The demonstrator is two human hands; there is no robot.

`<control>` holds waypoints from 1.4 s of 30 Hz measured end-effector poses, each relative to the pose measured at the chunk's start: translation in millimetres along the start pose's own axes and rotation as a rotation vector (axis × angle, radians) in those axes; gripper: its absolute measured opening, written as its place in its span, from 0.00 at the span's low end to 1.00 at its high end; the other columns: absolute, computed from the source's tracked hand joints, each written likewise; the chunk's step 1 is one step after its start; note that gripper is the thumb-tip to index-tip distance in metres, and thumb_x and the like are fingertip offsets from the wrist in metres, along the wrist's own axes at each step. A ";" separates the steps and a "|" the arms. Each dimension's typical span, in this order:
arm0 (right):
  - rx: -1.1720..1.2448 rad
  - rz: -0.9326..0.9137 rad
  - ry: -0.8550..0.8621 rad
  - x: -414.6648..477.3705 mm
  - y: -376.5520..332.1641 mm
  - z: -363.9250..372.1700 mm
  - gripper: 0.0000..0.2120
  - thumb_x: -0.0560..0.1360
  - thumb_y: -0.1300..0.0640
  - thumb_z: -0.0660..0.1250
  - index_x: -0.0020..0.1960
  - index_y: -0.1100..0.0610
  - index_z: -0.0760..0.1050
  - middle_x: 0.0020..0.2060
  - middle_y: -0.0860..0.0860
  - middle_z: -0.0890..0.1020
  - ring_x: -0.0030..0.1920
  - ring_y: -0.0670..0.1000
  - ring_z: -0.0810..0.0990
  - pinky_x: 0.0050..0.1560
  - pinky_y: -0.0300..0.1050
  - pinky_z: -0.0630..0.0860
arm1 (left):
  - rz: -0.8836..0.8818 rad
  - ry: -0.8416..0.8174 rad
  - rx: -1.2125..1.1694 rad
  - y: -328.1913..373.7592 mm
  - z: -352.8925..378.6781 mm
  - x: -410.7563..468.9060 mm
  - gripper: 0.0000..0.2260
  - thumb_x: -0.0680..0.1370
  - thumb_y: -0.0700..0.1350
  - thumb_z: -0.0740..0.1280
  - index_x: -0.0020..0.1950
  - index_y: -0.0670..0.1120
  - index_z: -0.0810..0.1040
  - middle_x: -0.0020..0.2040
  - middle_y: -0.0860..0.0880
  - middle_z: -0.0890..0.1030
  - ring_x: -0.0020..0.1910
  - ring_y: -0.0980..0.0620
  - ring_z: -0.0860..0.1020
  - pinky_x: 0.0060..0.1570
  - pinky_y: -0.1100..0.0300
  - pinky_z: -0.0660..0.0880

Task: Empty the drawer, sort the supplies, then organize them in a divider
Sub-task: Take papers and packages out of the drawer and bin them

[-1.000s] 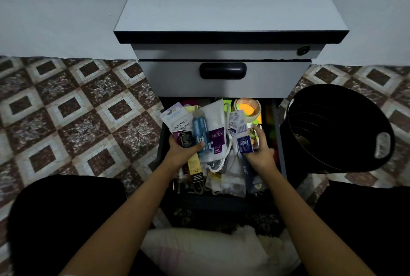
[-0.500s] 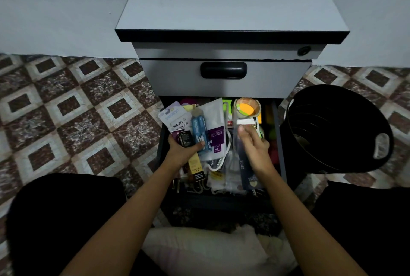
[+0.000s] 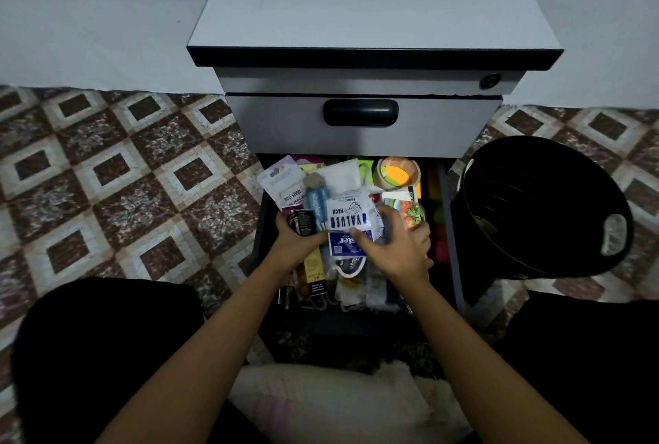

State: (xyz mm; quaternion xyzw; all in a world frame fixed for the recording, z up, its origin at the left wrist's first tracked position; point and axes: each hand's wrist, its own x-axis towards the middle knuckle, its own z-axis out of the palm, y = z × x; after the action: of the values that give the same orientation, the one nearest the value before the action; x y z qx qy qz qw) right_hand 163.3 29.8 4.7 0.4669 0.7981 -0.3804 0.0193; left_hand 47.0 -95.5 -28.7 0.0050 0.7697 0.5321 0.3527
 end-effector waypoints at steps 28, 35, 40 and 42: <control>0.617 0.116 -0.214 40.2 42.9 -25.5 0.17 0.72 0.61 0.71 0.59 0.60 0.73 0.54 0.55 0.80 0.45 0.49 0.79 0.44 0.38 0.76 | 0.049 -0.002 -0.029 -5.6 2.7 7.2 0.45 0.67 0.44 0.77 0.75 0.48 0.52 0.69 0.45 0.69 0.65 0.46 0.71 0.65 0.46 0.69; 0.727 0.162 -0.258 47.8 55.4 -12.0 0.18 0.71 0.60 0.72 0.57 0.56 0.69 0.47 0.54 0.80 0.39 0.49 0.80 0.32 0.36 0.78 | 0.032 -0.032 -0.028 -7.4 -2.2 7.7 0.47 0.65 0.43 0.78 0.75 0.49 0.51 0.70 0.45 0.69 0.65 0.46 0.72 0.65 0.46 0.70; 0.777 0.114 -0.227 47.3 57.6 -0.8 0.20 0.71 0.60 0.72 0.58 0.54 0.67 0.48 0.52 0.79 0.43 0.50 0.80 0.42 0.44 0.79 | 0.021 -0.032 -0.026 -9.7 -5.3 8.6 0.46 0.67 0.43 0.77 0.76 0.48 0.51 0.69 0.45 0.69 0.65 0.46 0.72 0.64 0.49 0.71; 0.773 0.092 -0.199 47.8 58.8 2.1 0.20 0.71 0.59 0.72 0.58 0.53 0.67 0.50 0.52 0.79 0.47 0.52 0.80 0.47 0.46 0.79 | 0.008 -0.034 -0.024 -10.7 -5.6 10.1 0.46 0.66 0.44 0.77 0.76 0.48 0.51 0.69 0.44 0.69 0.65 0.45 0.72 0.64 0.47 0.71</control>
State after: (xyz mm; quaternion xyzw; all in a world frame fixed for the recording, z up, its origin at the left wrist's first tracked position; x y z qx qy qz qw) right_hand 180.4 79.5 -49.9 0.4358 0.5685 -0.6949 -0.0635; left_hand 40.3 -100.8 -41.9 0.0131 0.7573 0.5424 0.3635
